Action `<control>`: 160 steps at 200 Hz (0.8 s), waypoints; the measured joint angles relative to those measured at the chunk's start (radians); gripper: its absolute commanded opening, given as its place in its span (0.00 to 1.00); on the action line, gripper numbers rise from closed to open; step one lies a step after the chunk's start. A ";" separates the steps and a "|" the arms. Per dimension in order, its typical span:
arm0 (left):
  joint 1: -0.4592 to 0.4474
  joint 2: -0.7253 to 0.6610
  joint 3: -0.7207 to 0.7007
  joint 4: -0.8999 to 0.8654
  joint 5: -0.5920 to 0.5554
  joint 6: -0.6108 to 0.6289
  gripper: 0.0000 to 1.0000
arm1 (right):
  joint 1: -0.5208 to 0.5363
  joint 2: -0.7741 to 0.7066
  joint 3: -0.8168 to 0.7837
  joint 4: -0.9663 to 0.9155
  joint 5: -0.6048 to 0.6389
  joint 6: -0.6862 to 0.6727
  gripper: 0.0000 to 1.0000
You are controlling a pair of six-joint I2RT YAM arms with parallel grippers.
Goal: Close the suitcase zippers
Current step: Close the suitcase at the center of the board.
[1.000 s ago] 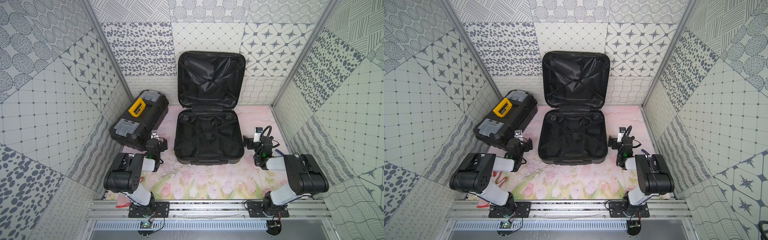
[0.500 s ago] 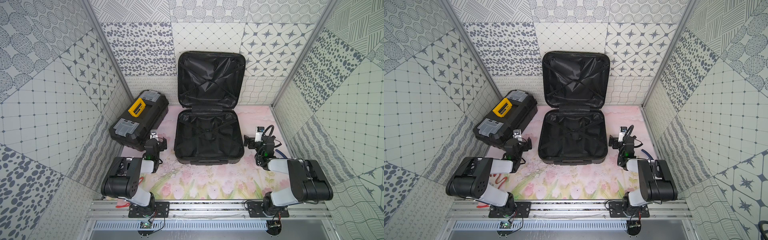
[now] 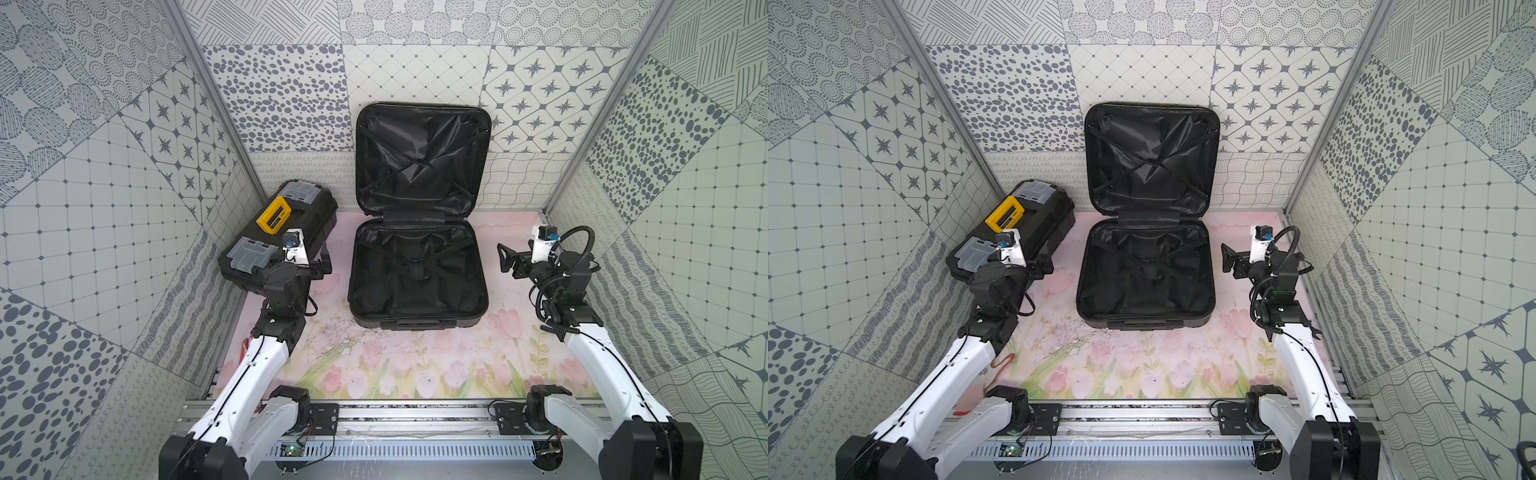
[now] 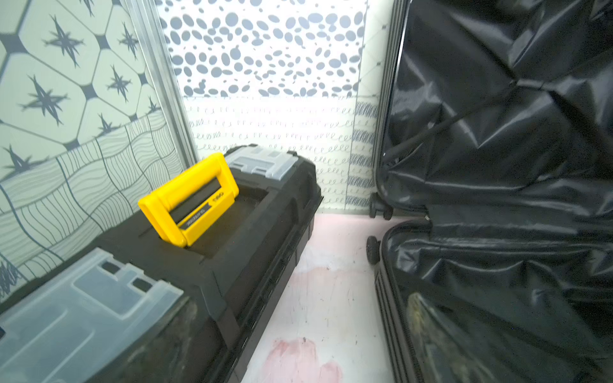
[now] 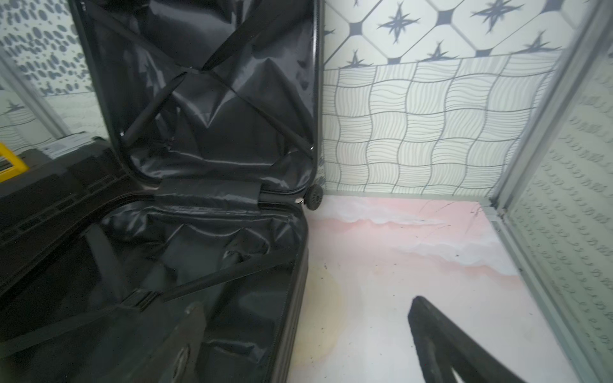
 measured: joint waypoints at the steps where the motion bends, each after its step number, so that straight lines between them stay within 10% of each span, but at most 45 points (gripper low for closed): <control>1: 0.000 0.000 0.008 -0.008 0.001 -0.002 0.98 | 0.001 0.000 0.003 -0.005 -0.002 0.000 0.98; 96: -0.107 0.317 0.655 -0.518 0.170 -0.342 0.95 | 0.220 0.203 0.286 -0.594 0.100 0.100 0.98; 160: -0.131 0.706 1.087 -0.646 0.180 -0.264 0.97 | 0.256 0.299 0.361 -0.690 0.154 0.146 0.98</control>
